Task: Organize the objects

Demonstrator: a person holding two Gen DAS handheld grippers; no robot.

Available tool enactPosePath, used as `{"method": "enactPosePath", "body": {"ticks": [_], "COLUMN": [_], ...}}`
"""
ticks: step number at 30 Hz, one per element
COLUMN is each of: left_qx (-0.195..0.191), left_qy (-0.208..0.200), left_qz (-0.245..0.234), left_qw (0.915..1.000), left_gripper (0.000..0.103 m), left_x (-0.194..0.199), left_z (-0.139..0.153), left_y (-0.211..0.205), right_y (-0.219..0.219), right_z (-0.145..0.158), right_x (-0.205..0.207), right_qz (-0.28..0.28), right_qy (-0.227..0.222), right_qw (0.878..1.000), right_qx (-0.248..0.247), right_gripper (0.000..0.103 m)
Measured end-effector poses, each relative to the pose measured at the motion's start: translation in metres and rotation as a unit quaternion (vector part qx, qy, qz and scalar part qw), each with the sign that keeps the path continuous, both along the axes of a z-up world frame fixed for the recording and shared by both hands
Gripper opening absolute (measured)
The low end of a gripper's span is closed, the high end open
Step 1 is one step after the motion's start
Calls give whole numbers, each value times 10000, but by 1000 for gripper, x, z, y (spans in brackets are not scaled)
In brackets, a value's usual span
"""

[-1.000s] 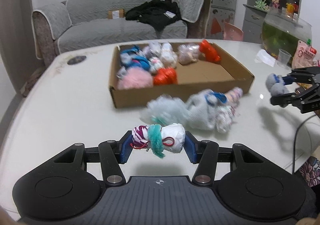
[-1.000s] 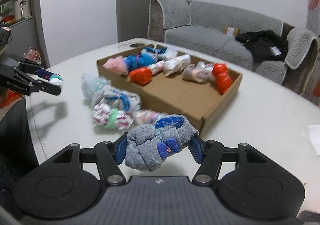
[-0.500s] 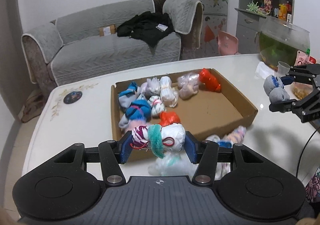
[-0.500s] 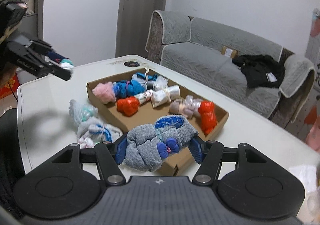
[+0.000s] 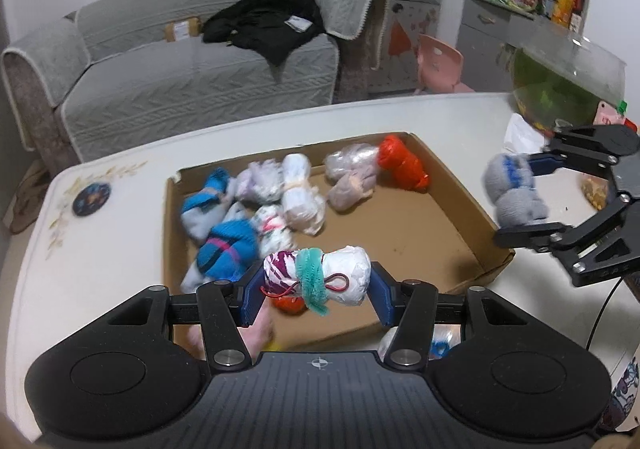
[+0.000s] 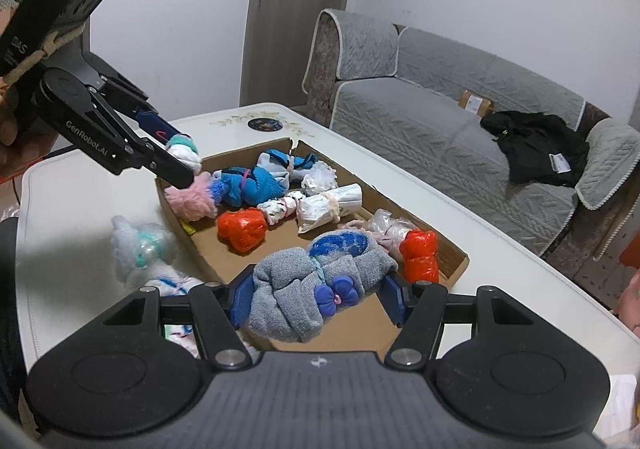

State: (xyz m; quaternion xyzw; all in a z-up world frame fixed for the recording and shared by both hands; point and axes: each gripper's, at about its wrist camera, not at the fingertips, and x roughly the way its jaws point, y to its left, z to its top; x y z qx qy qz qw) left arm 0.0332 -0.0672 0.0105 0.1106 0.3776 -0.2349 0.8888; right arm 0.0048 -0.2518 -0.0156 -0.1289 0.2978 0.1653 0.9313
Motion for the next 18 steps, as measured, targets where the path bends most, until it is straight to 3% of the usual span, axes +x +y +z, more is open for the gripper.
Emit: {"method": "enactPosePath", "body": {"ticks": [5, 18], "left_qx": [379, 524], "left_qy": [-52, 427], "left_qz": [-181, -221], "left_qw": [9991, 9975], "left_gripper": [60, 60], "left_x": [22, 70], "left_z": [-14, -69], "left_y": [-34, -73], "right_y": [1, -3], "right_z": [-8, -38], "right_x": [25, 82], "right_qz": [33, 103], "right_qy": [190, 823], "right_qw": [9998, 9959], "right_qx": [-47, -373], "right_gripper": [59, 59]}}
